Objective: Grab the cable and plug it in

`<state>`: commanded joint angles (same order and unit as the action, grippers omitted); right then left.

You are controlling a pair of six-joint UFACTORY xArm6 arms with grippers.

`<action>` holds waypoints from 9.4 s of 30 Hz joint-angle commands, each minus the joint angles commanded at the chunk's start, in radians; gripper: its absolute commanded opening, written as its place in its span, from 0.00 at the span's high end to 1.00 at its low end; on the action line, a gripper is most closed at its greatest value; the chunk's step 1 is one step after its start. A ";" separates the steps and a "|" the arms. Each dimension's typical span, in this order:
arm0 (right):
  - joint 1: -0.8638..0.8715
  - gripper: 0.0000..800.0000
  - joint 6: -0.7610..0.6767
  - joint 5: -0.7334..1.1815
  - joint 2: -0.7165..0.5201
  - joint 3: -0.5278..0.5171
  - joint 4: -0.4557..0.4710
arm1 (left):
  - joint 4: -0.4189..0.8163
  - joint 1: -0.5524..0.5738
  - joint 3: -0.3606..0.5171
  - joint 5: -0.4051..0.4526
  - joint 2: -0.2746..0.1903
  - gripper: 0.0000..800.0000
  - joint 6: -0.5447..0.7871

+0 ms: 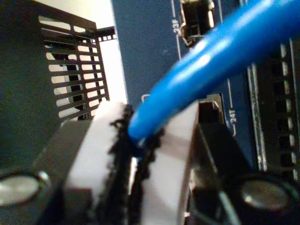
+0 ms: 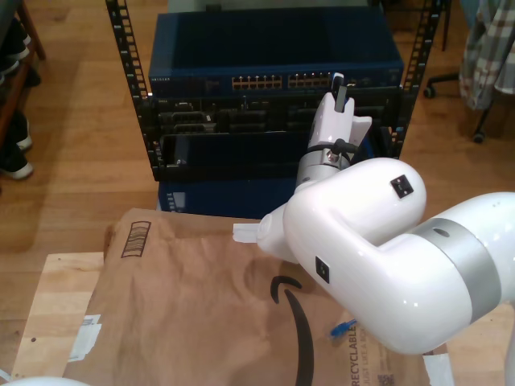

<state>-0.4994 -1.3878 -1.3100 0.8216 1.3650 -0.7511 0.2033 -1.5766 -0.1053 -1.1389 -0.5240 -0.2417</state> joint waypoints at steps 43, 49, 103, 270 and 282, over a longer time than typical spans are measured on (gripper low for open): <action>-0.009 0.67 0.002 -0.005 -0.014 -0.049 -0.002 | 0.000 0.000 0.000 0.000 0.000 0.00 0.000; -0.009 0.74 0.002 -0.005 -0.023 -0.049 -0.002 | 0.000 0.000 0.000 0.000 0.000 0.00 0.000; -0.006 1.00 0.003 -0.003 -0.020 -0.044 0.000 | 0.000 0.000 0.000 0.000 0.000 0.00 0.000; 1.895 0.00 1.174 2.124 -1.493 -1.375 0.934 | 0.000 0.000 0.000 0.000 0.000 0.00 0.000; 1.895 0.00 1.174 2.124 -1.493 -1.375 0.936 | 0.000 0.000 0.000 0.000 0.000 0.00 0.000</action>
<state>1.3955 -0.2140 0.8136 -0.6713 -0.0098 0.1849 0.2033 -1.5766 -0.1053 -1.1389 -0.5240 -0.2417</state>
